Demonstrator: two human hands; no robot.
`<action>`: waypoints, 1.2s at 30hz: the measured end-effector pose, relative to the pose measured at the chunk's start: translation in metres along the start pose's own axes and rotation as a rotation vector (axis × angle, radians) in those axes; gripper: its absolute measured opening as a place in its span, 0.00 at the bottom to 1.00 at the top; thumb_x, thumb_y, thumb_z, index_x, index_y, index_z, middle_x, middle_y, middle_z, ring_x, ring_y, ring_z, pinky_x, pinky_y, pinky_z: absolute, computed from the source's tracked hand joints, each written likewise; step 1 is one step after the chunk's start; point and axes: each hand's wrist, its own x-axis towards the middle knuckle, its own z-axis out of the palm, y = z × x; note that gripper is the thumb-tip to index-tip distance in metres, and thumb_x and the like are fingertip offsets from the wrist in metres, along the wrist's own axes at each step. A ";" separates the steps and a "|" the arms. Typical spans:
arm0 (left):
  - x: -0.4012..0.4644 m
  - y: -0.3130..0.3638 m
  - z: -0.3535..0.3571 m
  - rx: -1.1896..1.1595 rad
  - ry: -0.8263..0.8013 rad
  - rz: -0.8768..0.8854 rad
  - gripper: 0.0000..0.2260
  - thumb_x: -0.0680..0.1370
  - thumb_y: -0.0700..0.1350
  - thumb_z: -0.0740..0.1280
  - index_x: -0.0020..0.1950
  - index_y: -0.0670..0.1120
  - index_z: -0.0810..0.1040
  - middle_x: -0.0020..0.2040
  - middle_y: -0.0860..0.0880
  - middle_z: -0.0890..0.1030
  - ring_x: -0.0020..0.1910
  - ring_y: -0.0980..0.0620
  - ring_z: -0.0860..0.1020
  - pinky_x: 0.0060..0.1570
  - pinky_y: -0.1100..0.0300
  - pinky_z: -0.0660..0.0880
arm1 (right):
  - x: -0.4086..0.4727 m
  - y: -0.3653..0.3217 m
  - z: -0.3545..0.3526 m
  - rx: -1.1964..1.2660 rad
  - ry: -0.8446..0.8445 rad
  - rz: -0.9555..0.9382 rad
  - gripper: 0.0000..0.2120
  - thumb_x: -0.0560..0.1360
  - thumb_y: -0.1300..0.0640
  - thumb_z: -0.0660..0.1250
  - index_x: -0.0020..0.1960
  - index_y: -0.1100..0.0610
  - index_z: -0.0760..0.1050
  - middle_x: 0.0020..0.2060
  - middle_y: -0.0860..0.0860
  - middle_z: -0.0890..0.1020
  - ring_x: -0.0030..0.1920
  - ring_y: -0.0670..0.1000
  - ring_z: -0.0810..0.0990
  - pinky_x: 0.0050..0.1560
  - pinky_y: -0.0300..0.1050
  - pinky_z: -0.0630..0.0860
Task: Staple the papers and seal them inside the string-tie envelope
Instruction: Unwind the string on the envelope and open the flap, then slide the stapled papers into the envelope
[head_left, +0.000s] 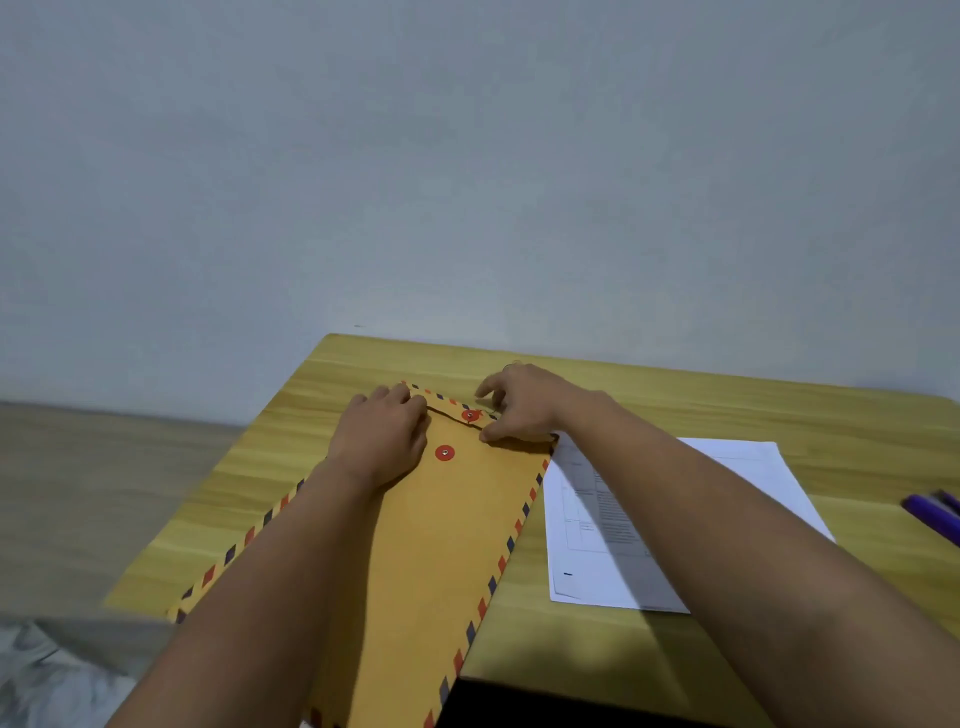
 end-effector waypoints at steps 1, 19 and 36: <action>-0.001 0.005 -0.001 -0.021 -0.023 -0.010 0.16 0.82 0.55 0.55 0.63 0.52 0.76 0.60 0.49 0.78 0.57 0.47 0.75 0.56 0.50 0.74 | -0.005 0.000 0.004 -0.058 0.037 0.002 0.28 0.73 0.43 0.75 0.71 0.48 0.78 0.60 0.48 0.83 0.61 0.52 0.80 0.60 0.52 0.80; -0.005 0.126 -0.060 -0.615 -0.398 -0.502 0.45 0.63 0.73 0.69 0.76 0.57 0.65 0.75 0.45 0.65 0.74 0.39 0.62 0.68 0.40 0.62 | -0.113 0.026 0.025 1.123 0.317 0.382 0.22 0.77 0.71 0.67 0.67 0.54 0.74 0.56 0.61 0.84 0.53 0.64 0.87 0.49 0.58 0.85; -0.019 0.139 -0.055 -0.468 -0.192 -0.263 0.13 0.74 0.49 0.67 0.54 0.55 0.66 0.45 0.53 0.79 0.42 0.49 0.79 0.41 0.52 0.77 | -0.149 0.049 0.020 0.525 0.405 0.447 0.20 0.77 0.56 0.69 0.68 0.53 0.70 0.56 0.53 0.81 0.51 0.57 0.83 0.43 0.45 0.77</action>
